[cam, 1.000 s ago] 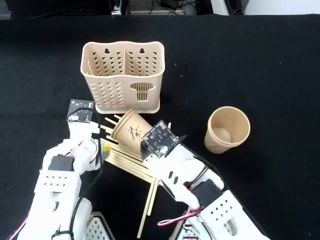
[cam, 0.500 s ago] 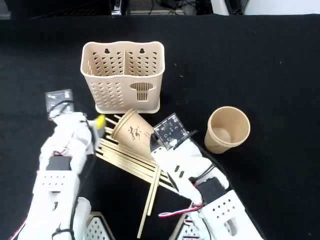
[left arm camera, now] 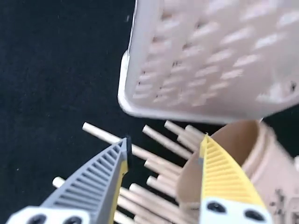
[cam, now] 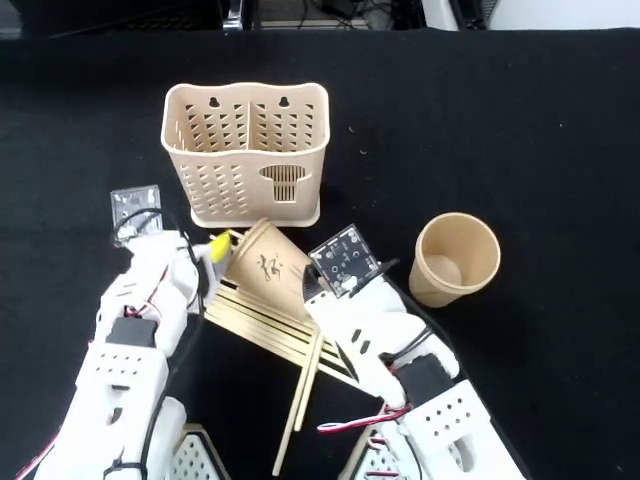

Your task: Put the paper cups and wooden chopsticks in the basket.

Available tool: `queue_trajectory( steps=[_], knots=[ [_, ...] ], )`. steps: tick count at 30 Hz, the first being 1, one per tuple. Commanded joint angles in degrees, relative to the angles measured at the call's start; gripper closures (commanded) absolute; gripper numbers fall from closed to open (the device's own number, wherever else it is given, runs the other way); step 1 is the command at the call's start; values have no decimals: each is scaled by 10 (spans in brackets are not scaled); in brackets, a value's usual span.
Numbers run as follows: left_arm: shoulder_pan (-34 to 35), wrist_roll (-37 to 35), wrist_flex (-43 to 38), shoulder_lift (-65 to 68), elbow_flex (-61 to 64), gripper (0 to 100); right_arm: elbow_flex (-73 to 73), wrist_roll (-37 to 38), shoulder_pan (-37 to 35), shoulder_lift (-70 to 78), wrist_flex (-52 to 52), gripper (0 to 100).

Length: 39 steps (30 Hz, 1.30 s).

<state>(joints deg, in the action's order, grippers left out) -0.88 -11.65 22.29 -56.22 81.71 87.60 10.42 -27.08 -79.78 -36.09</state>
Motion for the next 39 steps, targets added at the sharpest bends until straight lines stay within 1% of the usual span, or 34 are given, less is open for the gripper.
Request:
queue_trajectory(
  steps=[1,5,8,11,14,18,25,29,34,39],
  knots=[
    [-7,21,-10,2,7,744,-22,6,7,-8,15,985],
    [-9,34,-10,2,4,744,-21,4,6,-8,14,985],
    [-41,57,-3,2,11,744,-19,7,6,-8,11,985],
    [-79,76,41,-4,10,744,-7,8,7,-8,22,985],
    [-97,91,74,-4,9,744,15,8,13,-8,57,985],
    [-95,113,107,-4,9,744,33,7,39,-8,98,985],
    [-93,138,135,-5,8,745,20,4,40,-9,83,985],
    [-92,138,219,-5,-28,745,-30,4,40,-9,27,985],
    [-92,139,317,-9,-112,747,-95,4,40,-9,-29,985],
    [-92,138,397,-84,-182,745,-147,4,40,-9,-68,985]
  ],
)
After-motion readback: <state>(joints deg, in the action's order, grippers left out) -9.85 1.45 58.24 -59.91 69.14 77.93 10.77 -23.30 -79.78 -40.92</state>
